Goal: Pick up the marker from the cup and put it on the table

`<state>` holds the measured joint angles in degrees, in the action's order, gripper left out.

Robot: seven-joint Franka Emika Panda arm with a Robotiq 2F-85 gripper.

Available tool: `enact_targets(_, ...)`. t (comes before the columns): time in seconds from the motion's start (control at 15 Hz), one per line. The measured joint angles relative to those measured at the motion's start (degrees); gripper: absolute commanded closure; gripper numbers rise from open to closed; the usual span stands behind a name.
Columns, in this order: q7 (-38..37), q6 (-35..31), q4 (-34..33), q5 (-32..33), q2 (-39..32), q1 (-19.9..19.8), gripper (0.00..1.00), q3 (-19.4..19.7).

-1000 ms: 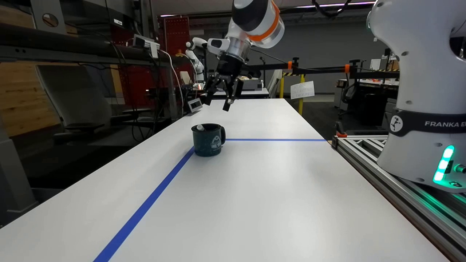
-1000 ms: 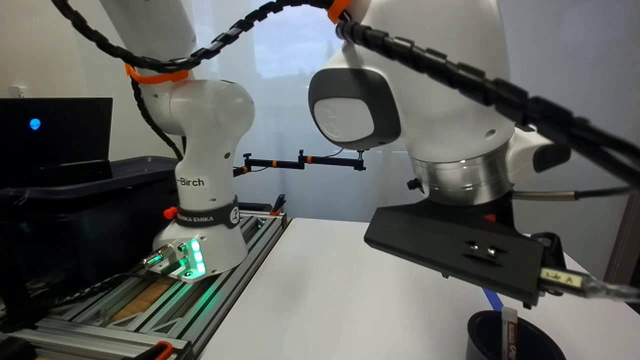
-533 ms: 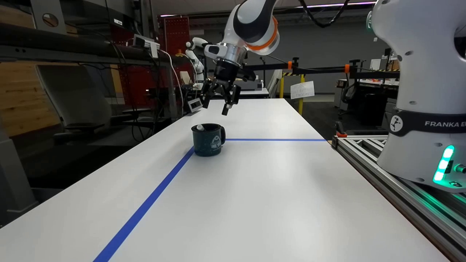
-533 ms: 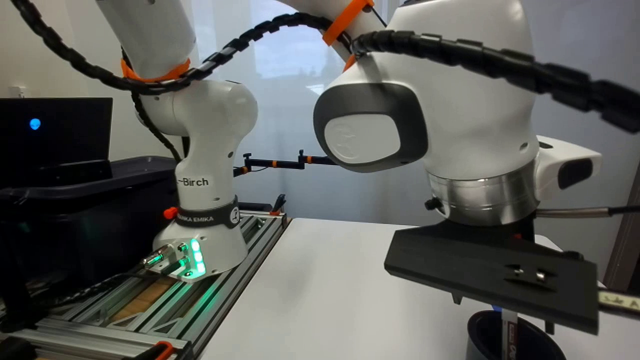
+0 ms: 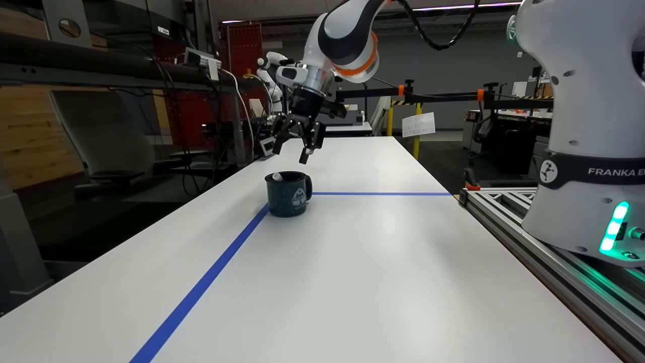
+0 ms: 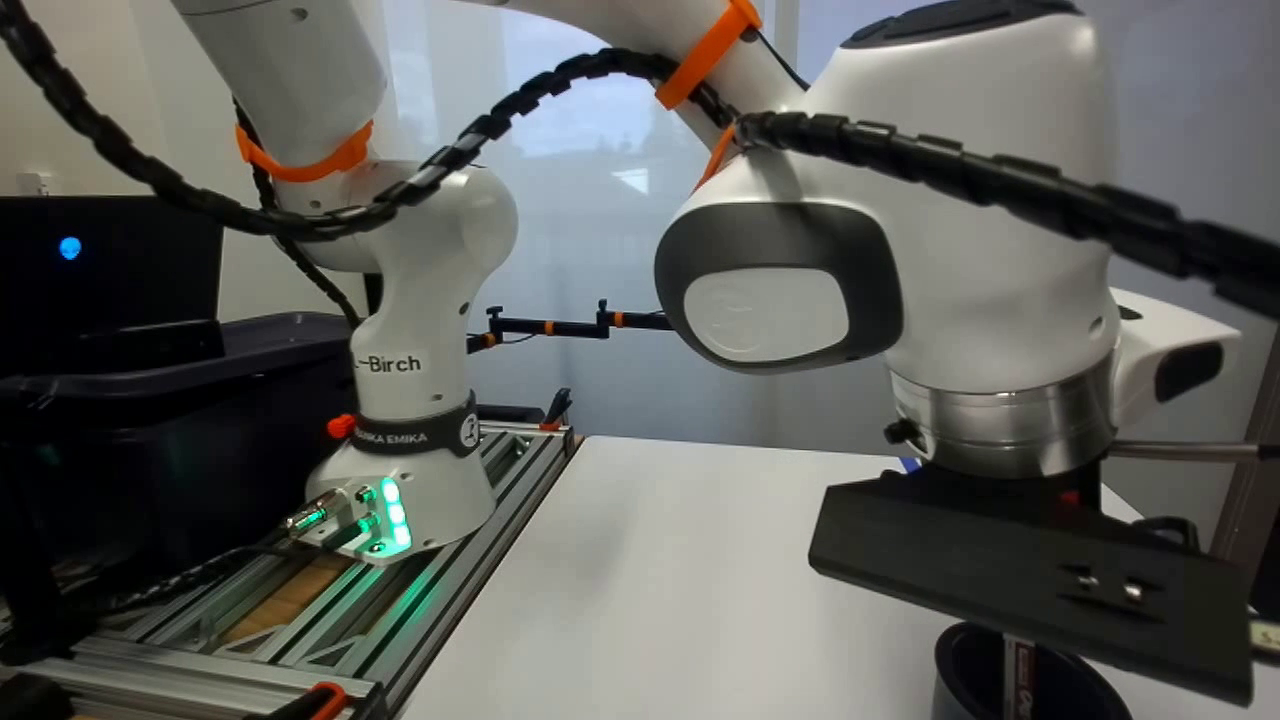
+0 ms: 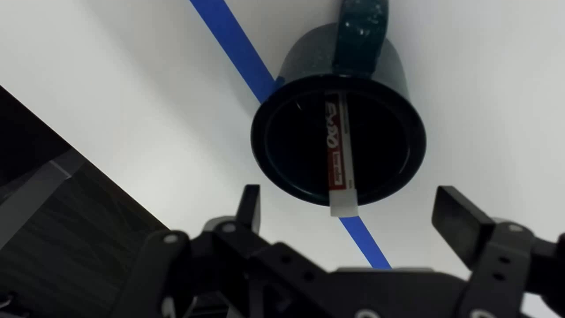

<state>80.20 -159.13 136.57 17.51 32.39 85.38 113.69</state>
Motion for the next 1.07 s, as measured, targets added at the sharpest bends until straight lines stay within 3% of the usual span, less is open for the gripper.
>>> enact_targets(0.67,0.0,1.9,0.0,1.8,1.1,-0.2,0.0,-1.1)
enact_targets(0.73,0.1,2.3,0.0,2.1,1.4,-0.3,0.23,-1.1)
enact_targets(0.8,0.3,2.6,-0.1,2.3,1.7,-0.5,0.26,-1.2)
enact_targets(1.07,1.2,3.7,-0.2,3.1,3.0,-1.3,0.58,-1.1)
